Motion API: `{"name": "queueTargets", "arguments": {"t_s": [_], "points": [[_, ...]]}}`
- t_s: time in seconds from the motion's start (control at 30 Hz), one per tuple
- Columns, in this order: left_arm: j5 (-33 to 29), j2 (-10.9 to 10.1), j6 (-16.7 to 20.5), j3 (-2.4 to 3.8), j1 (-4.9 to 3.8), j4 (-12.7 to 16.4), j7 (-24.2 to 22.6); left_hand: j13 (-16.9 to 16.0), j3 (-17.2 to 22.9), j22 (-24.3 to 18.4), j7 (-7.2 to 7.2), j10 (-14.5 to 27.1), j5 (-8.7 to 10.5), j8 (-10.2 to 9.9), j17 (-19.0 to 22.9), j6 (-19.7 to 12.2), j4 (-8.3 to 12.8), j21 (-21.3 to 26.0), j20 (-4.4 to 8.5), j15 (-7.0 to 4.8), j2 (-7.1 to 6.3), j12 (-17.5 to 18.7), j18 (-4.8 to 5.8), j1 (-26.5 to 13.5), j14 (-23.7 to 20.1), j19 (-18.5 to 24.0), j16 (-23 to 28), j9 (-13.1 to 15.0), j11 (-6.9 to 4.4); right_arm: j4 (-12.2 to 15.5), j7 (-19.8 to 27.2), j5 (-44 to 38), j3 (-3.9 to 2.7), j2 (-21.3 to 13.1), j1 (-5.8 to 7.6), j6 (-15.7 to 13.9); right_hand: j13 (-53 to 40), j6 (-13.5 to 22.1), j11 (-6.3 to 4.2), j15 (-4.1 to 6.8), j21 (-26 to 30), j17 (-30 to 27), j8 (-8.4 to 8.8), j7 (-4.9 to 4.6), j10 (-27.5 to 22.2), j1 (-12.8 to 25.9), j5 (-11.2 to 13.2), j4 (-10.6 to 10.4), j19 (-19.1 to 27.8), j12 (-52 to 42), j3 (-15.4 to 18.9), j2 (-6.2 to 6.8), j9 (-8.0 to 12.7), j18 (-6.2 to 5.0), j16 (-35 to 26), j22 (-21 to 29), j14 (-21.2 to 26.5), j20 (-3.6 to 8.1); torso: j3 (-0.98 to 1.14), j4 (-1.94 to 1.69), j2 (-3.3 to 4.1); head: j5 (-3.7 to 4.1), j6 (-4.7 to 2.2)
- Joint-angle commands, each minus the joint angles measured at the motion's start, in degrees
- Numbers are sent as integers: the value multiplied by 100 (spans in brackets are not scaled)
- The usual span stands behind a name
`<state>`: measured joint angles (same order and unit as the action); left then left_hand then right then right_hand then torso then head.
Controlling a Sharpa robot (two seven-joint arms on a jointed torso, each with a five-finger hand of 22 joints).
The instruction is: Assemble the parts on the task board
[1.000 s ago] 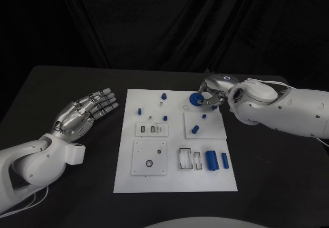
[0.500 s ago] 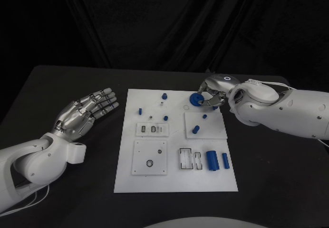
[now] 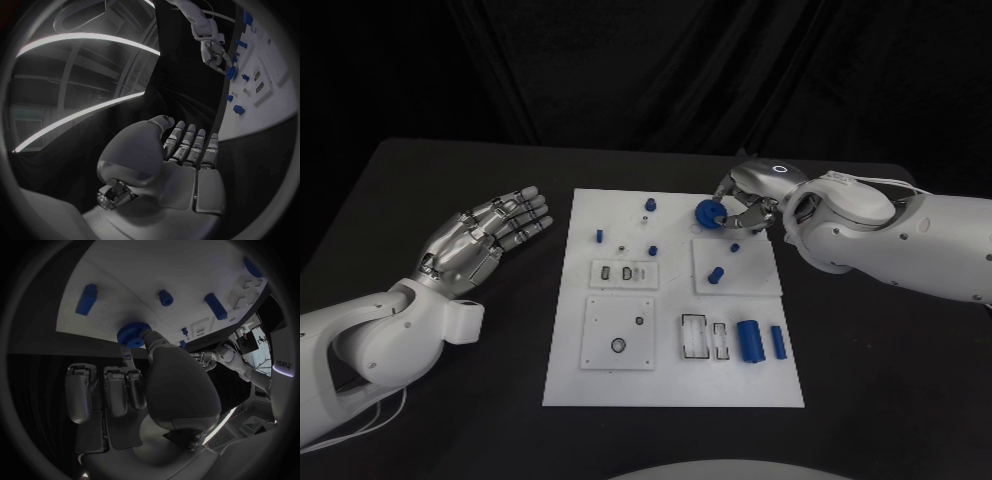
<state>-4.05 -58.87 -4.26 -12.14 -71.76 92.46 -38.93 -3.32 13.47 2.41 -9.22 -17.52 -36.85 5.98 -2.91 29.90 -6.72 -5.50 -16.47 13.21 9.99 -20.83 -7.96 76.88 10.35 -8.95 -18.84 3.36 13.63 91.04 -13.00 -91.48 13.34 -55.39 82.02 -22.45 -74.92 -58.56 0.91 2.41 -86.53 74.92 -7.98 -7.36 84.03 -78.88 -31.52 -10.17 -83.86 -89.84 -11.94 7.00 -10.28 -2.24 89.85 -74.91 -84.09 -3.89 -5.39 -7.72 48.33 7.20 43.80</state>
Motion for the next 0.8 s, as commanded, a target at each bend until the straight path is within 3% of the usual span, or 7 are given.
{"name": "queueTargets", "arguments": {"t_s": [0.03,0.27,0.6,0.8], "points": [[36,28,-85,4,-3,-7,-1060,-2,34,3,-237,-11,-4,1,-2,-13,-7,-18,-25,20,0,-10,75,-61,-7,-33,-32,-1,16,119,34,3,-4,78,31,-169,-1508,-194,-13,31,-29,1508,-406,253,597,44,0,-44,-315,-16,-6,6,-795,102,15,-1213,-591,26,-8,9,-2,-5,2],[36,54,-102,4,-3,-26,-1045,-2,34,3,-237,-11,-4,1,-2,-13,-7,-18,-25,20,0,-10,75,-61,-7,-33,-32,-1,16,163,102,44,-5,298,46,-142,-1508,-184,-13,30,-38,1508,-409,254,597,54,63,-46,-325,-16,-21,2,-821,106,15,-1223,-591,23,-8,-2,1,-13,-6],[36,90,-115,4,-3,-55,-1036,-2,39,3,-238,-9,-2,0,-3,-17,-6,-18,-27,23,-1,-8,76,-64,-4,-34,-37,-2,18,17,187,66,-6,657,49,-37,-1508,-146,-10,28,-41,1508,-399,248,597,54,151,-37,-330,-16,-46,-8,-851,107,15,-1228,-591,20,3,-25,12,35,10],[36,88,-115,4,-3,-56,-1030,-2,45,4,-239,-8,1,0,-4,-19,-6,-21,-28,27,0,-7,77,-67,0,-39,-44,-2,19,-139,226,68,-6,842,47,-10,-1508,-118,-2,22,-28,1508,-388,240,597,51,222,-27,-319,-16,-65,-15,-870,102,15,-1218,-591,16,-4,-11,8,-13,33]]}}
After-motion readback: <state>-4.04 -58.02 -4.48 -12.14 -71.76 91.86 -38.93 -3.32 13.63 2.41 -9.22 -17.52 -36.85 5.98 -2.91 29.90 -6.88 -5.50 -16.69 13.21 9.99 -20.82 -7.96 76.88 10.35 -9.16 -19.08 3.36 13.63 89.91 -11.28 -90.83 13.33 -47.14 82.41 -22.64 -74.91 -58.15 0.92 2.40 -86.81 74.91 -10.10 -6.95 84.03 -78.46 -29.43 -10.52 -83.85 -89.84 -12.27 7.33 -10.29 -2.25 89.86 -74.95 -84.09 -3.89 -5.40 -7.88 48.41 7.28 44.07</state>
